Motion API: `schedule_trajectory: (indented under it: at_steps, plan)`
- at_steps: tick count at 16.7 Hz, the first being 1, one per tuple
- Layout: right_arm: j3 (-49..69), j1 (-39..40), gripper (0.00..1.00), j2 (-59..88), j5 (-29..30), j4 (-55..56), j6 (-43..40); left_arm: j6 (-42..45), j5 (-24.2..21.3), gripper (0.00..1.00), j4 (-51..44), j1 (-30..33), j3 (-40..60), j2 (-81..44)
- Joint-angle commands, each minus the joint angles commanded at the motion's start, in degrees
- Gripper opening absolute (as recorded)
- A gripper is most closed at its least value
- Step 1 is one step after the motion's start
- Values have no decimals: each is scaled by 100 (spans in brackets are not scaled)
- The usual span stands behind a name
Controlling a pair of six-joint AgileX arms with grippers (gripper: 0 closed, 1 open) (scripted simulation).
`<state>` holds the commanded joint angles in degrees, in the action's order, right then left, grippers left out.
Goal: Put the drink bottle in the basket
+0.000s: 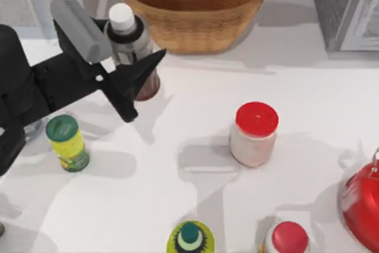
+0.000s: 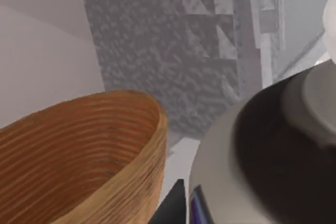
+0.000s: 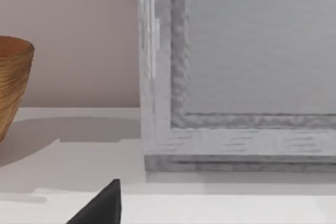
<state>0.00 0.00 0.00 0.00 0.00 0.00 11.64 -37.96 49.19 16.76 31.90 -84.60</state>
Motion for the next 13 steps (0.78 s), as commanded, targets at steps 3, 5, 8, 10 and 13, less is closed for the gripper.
schedule_trajectory:
  at_steps: [3, 5, 8, 10, 13]
  plan:
    - [0, 0, 100, 0, 0, 0, 0, 26, -163, 0, -858, -503, -370, 830]
    - [0, 0, 100, 0, 0, 0, 0, 5, -209, 0, -1376, -805, -584, 1202]
    - [0, 0, 100, 0, 0, 0, 0, -55, -226, 0, -1868, -1113, -800, 1492]
    - [0, 0, 100, 0, 0, 0, 0, -68, -220, 0, -1924, -1152, -828, 1529]
    - [0, 0, 100, 0, 0, 0, 0, -56, -214, 0, -1911, -1126, -813, 1502]
